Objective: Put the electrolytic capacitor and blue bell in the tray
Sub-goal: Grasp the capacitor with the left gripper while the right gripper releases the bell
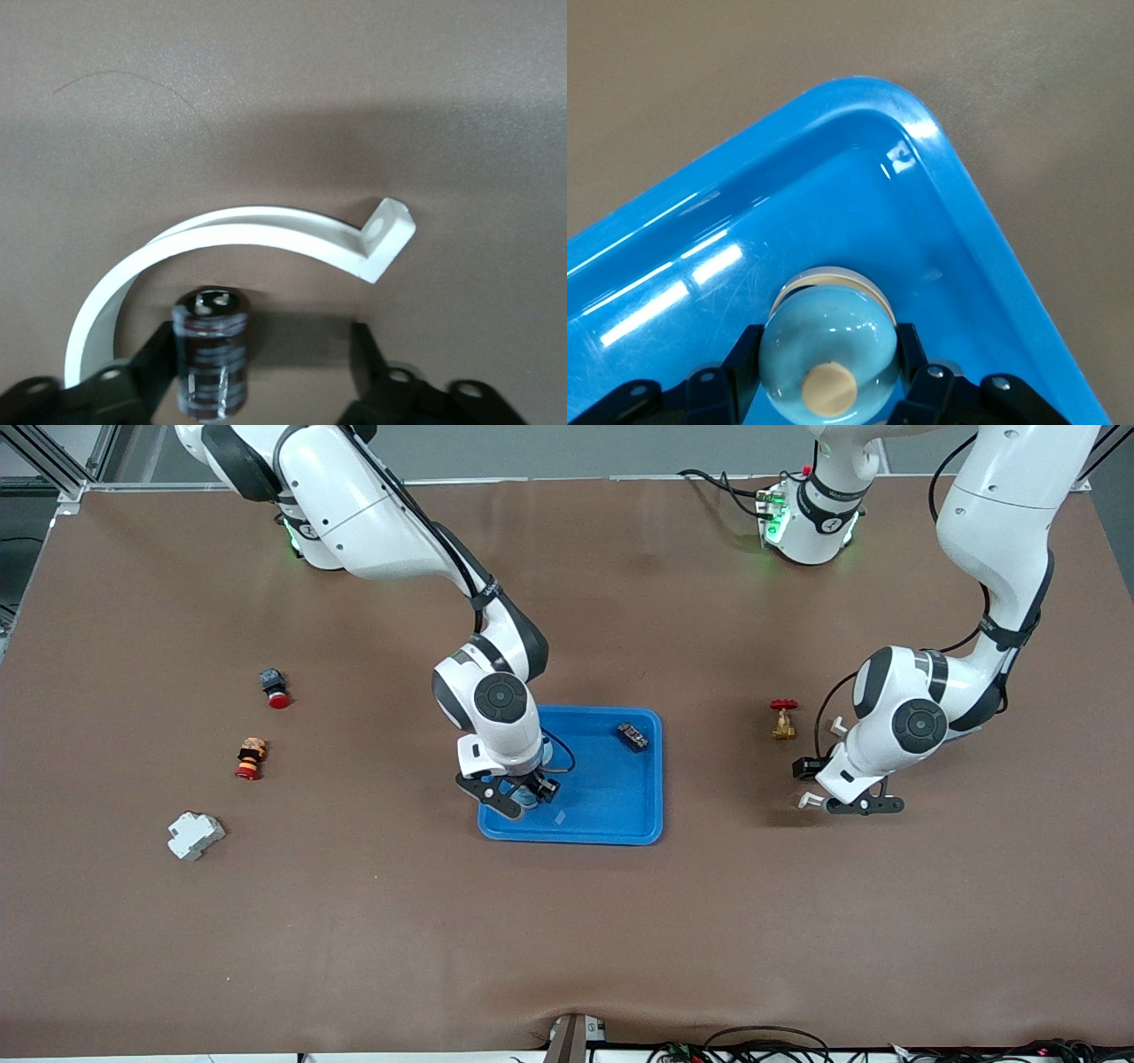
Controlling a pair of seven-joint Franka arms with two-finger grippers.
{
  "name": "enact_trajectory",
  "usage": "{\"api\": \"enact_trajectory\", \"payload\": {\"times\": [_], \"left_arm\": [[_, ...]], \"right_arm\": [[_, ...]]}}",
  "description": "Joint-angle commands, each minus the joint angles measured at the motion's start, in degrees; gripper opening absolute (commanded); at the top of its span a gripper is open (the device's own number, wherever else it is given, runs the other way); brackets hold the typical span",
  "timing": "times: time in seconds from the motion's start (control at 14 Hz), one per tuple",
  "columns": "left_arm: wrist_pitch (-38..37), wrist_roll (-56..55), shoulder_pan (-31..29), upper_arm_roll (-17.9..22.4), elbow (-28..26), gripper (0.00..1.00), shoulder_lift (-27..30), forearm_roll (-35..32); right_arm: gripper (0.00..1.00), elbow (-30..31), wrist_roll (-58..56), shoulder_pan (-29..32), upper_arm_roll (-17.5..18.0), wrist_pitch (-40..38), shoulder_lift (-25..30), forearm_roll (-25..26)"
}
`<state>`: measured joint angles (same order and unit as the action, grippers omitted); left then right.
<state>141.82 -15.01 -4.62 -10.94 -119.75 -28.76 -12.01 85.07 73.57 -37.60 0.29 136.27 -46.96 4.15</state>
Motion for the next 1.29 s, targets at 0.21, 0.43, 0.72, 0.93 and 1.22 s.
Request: {"api": "enact_trajectory", "payload": {"times": [0.21,0.43,0.72,0.93,1.22], "left_arm": [[0.56,-0.1,-0.22,-0.4,0.22,0.0,0.37,-0.73],[0.56,-2.03,0.13,-0.4,0.49,0.0,0.46,-0.64],[-0.14,-4.66,0.22,-1.88,1.97,0.0,0.81,-0.29],[-8.36,-8.53,0.22,-3.99,6.53,0.0,2.3,0.06],[-27.01,-15.73,0.58,-8.03,21.55,0.0,0.73,1.02]], "right_arm": [[0.0,-2.45,1.67,-0.72,-0.64,-0.39,-1.56,1.39],[0.0,-2.45,1.67,-0.72,-0.64,-0.39,-1.56,1.48],[0.0,-2.54,1.67,-0.72,-0.64,-0.3,-1.82,1.48],[0.0,-2.54,1.67,-0.72,-0.64,-0.3,-1.82,1.48],[1.0,-2.45,2.19,-0.81,-0.64,0.22,-1.82,2.7]]}}
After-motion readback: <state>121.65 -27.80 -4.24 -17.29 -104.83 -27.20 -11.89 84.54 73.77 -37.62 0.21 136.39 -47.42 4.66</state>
